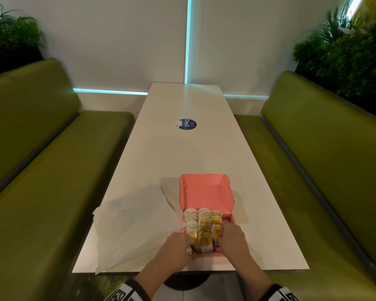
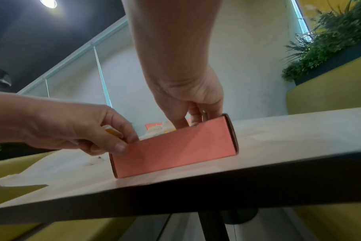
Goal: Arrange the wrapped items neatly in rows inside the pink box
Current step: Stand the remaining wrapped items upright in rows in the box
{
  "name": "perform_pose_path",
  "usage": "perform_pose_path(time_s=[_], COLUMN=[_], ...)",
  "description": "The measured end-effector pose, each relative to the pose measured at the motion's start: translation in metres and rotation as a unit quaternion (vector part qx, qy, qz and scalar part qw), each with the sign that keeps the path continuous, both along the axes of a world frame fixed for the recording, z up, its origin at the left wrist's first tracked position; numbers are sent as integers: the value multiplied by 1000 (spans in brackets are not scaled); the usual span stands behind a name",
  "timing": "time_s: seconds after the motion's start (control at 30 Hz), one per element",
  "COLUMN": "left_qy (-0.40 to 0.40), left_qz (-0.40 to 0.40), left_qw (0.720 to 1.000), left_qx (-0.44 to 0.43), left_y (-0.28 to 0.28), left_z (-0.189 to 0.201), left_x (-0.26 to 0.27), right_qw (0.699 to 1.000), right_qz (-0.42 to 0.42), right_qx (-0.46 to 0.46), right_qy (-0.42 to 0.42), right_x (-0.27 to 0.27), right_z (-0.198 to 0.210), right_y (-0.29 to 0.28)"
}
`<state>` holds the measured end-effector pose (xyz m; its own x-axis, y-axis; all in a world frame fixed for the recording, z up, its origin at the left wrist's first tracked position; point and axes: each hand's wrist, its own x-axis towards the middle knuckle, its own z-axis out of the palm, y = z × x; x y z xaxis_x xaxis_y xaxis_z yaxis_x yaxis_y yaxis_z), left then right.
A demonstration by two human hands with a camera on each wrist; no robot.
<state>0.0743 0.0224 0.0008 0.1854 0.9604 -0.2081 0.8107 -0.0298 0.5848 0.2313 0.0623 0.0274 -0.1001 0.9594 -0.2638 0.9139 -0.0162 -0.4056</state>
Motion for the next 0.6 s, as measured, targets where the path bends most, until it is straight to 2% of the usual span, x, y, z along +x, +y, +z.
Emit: perform_pose_path(time_s=[0.13,0.27,0.4,0.5,0.6], left_qy=[-3,-5,-7,-1,3], left_qz=[-2,0,-1,1,2], left_qw=[1000,1000,1000,1000,1000], left_qx=[0,-3,0,-1,-5], left_y=[-1,-1,-1,-1,0], left_z=[0,1,0,0,-1], left_x=[0,-1,-3,-2,-1], right_qw=[999,997,998,997,999], right_qz=[-31,-14,-29,-25,-5], right_qx=[16,58,47,55,45], right_qy=[16,45,27,47,29], right_x=[-1,2,2,3,4], right_z=[-7,-14,-20,-21,-21], right_y=[-2,-3,-3,-2,0])
